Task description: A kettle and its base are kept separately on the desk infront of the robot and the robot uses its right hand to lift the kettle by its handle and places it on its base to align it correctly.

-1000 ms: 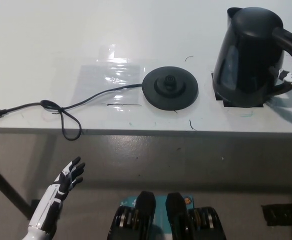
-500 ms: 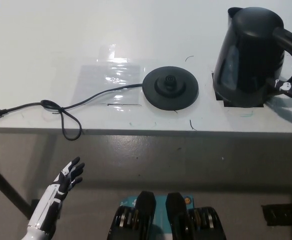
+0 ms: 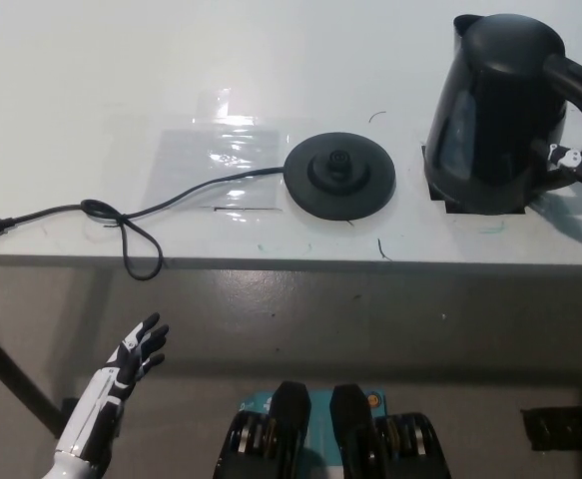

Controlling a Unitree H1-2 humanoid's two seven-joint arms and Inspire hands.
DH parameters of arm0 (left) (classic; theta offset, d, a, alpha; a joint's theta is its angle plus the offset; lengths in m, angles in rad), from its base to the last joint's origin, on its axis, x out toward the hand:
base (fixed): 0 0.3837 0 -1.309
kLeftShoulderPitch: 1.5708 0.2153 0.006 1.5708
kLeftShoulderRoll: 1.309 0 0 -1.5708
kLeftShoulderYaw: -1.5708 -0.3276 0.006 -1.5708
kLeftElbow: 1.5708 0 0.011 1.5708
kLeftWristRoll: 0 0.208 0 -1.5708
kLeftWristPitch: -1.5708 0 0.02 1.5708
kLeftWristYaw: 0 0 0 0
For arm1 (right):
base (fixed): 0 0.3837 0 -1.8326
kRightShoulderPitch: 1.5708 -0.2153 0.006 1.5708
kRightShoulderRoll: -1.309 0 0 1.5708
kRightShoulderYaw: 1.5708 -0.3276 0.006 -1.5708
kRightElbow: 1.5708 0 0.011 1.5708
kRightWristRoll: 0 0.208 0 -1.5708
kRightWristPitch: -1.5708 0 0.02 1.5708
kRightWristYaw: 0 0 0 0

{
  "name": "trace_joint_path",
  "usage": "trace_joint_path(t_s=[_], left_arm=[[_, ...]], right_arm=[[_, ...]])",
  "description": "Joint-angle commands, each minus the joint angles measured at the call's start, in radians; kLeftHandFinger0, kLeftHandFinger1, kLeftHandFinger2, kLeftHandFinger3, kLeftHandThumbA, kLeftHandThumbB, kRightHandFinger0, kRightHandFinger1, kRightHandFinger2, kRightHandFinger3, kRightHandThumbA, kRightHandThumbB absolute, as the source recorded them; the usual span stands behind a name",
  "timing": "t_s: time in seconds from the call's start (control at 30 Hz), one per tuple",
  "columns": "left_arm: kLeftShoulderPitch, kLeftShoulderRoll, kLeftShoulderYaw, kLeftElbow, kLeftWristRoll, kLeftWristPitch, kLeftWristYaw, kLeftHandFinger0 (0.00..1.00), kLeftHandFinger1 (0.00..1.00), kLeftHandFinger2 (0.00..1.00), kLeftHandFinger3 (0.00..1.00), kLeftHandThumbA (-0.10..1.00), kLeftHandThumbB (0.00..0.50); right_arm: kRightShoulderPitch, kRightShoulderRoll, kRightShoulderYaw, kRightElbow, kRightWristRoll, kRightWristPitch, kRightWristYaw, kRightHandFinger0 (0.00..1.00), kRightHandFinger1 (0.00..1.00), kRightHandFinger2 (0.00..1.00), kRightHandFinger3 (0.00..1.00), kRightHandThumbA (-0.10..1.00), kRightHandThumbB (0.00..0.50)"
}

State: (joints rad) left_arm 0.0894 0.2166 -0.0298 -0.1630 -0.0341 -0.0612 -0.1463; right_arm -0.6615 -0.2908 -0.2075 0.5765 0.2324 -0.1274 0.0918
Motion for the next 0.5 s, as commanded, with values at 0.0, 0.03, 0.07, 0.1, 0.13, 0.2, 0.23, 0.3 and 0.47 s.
trace_joint_path(t_s=[0.0, 0.03, 0.07, 0.1, 0.13, 0.2, 0.23, 0.3, 0.47], left_arm=[[-0.007, 0.015, 0.003, -0.027, -0.008, -0.019, -0.019, 1.00, 1.00, 1.00, 1.00, 0.99, 0.177], [-0.008, 0.014, 0.003, -0.027, -0.005, -0.020, -0.017, 1.00, 1.00, 1.00, 1.00, 0.99, 0.176], [-0.009, 0.014, 0.004, -0.027, -0.004, -0.021, -0.016, 1.00, 1.00, 1.00, 1.00, 0.99, 0.175], [-0.010, 0.015, 0.004, -0.028, -0.004, -0.019, -0.017, 1.00, 1.00, 1.00, 1.00, 0.99, 0.170], [-0.013, 0.018, 0.005, -0.028, -0.006, -0.017, -0.019, 1.00, 1.00, 1.00, 1.00, 1.00, 0.163], [-0.014, 0.021, 0.005, -0.027, -0.006, -0.019, -0.020, 1.00, 1.00, 1.00, 1.00, 1.00, 0.161], [-0.015, 0.021, 0.004, -0.027, -0.006, -0.019, -0.021, 1.00, 1.00, 1.00, 1.00, 1.00, 0.161], [-0.016, 0.026, 0.004, -0.019, -0.010, -0.024, -0.027, 1.00, 1.00, 1.00, 1.00, 1.00, 0.170], [-0.020, 0.027, 0.007, -0.015, -0.012, -0.029, -0.024, 1.00, 1.00, 1.00, 1.00, 1.00, 0.146]], right_arm=[[-0.077, 0.005, -0.023, -0.050, -0.050, 0.072, -0.129, 0.07, 0.17, 0.31, 0.36, 0.45, 0.298], [-0.081, 0.005, -0.018, -0.050, -0.090, 0.083, -0.171, 0.01, 0.10, 0.28, 0.27, 0.33, 0.293], [-0.084, 0.007, -0.012, -0.058, -0.111, 0.108, -0.192, 0.00, 0.05, 0.20, 0.15, 0.14, 0.278], [-0.080, 0.005, 0.000, -0.073, -0.123, 0.135, -0.191, 0.00, 0.04, 0.21, 0.12, -0.03, 0.267], [-0.075, -0.001, 0.024, -0.082, -0.150, 0.151, -0.181, 0.00, 0.10, 0.33, 0.19, -0.09, 0.266], [-0.070, -0.004, 0.038, -0.089, -0.159, 0.156, -0.174, 0.00, 0.15, 0.45, 0.34, -0.10, 0.263], [-0.068, -0.006, 0.043, -0.092, -0.161, 0.158, -0.170, 0.00, 0.15, 0.45, 0.34, -0.10, 0.263], [-0.056, -0.002, 0.041, -0.088, -0.146, 0.164, -0.161, 0.00, 0.26, 0.59, 0.53, -0.10, 0.210], [-0.058, -0.006, 0.034, -0.078, -0.136, 0.170, -0.163, 0.00, 0.32, 0.68, 0.62, -0.10, 0.204]])
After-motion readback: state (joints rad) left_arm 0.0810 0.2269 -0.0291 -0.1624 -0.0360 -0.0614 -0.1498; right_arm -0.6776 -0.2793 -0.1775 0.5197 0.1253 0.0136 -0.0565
